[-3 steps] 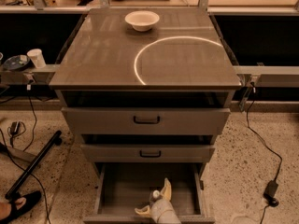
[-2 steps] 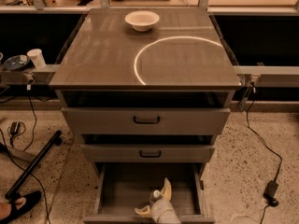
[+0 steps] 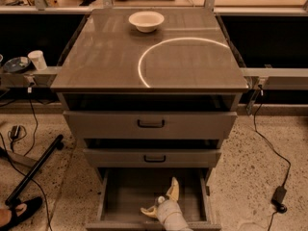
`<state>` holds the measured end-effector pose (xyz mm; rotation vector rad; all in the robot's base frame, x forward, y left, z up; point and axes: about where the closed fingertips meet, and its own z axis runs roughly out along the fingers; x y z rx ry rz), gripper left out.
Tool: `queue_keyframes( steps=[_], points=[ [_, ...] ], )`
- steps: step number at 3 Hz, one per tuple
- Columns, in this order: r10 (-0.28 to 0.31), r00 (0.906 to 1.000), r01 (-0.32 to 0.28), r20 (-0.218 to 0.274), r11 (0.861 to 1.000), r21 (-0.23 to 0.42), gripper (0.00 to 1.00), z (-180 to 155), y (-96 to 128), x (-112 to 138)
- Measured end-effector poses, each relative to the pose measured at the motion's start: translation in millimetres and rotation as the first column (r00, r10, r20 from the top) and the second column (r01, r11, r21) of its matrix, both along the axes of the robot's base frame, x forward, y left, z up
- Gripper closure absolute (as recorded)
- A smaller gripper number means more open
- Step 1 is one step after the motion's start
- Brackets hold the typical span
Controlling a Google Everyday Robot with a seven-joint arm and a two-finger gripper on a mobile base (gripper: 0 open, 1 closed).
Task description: Place blue plastic bottle into bottom drawer
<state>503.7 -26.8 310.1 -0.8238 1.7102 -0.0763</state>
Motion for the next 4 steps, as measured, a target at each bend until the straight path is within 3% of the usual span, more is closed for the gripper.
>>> queue_keyframes(
  steps=[1,2,3,4],
  points=[
    [-0.038,0.9985,0.039,0.038,0.999,-0.025,0.0,20.6,-16.7,7.5],
    [-0.039,0.9985,0.04,0.038,0.999,-0.025,0.0,20.7,-16.9,7.6],
    [-0.116,0.9915,0.117,0.059,0.993,-0.008,0.0,29.0,-49.3,12.9],
    [-0.116,0.9915,0.117,0.059,0.993,-0.008,0.0,29.0,-49.3,12.9]
  ],
)
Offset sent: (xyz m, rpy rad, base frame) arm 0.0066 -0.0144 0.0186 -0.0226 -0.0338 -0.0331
